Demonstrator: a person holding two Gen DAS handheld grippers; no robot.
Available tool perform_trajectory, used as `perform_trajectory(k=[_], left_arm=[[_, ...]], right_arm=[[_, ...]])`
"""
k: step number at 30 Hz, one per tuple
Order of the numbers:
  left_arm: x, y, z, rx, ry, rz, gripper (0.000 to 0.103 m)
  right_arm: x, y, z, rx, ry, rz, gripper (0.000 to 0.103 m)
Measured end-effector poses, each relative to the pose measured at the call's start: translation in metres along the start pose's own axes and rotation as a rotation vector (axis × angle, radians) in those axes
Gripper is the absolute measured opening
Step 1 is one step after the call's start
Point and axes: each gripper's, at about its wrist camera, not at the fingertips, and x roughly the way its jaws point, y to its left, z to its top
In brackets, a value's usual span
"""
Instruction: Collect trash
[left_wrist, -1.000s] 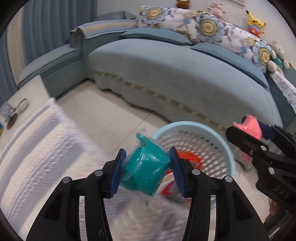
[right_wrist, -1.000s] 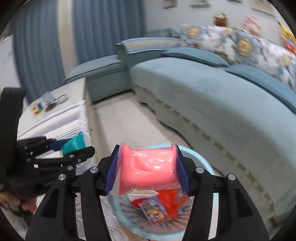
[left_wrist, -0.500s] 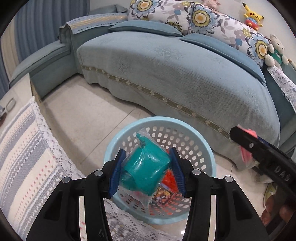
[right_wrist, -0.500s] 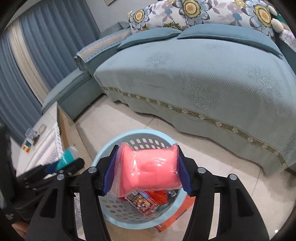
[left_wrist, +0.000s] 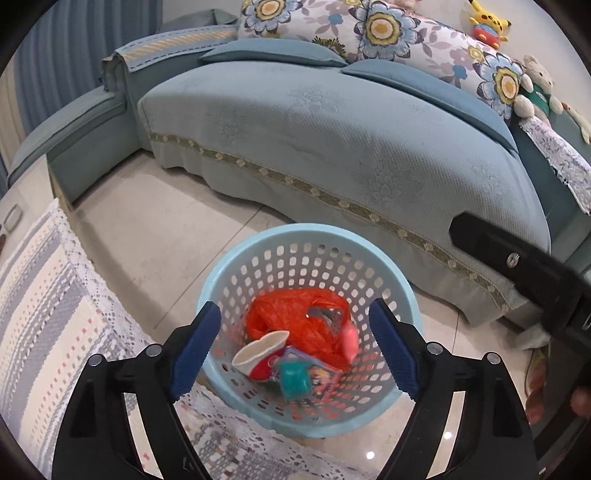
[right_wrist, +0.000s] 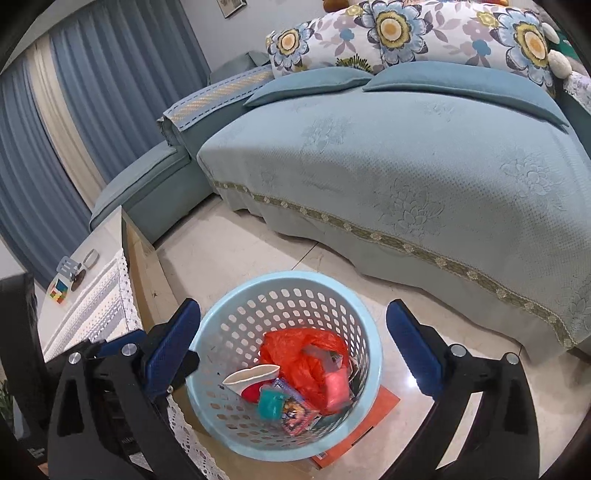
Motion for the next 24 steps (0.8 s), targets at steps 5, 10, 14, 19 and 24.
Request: perform_trajectory(k=[5, 10, 14, 19, 24], left_arm=[[-0.001, 0.001, -0.002, -0.009, 0.009, 0.006, 0.081], [-0.005, 0.002, -0.003, -0.027, 0.013, -0.001, 0.081], [-0.017, -0.002, -0.002, -0.037, 0.018, -0.015, 0.081], [-0.073, -0.028, 0.004, 0.02, -0.071, -0.092, 0.084], [-0.131, -0.054, 0.006, 0.114, -0.215, -0.067, 0.089]], right_arm=[[-0.004, -0.003, 0.002, 0.013, 0.001, -0.004, 0.096], [-0.009, -0.005, 0.003, 0.015, 0.021, -0.005, 0.096], [-0.029, -0.007, 0.01, 0.037, -0.019, -0.003, 0.096], [-0.06, 0.002, 0.021, -0.006, -0.042, -0.105, 0.096], [-0.101, 0.007, 0.028, -0.028, -0.08, -0.165, 0.096]])
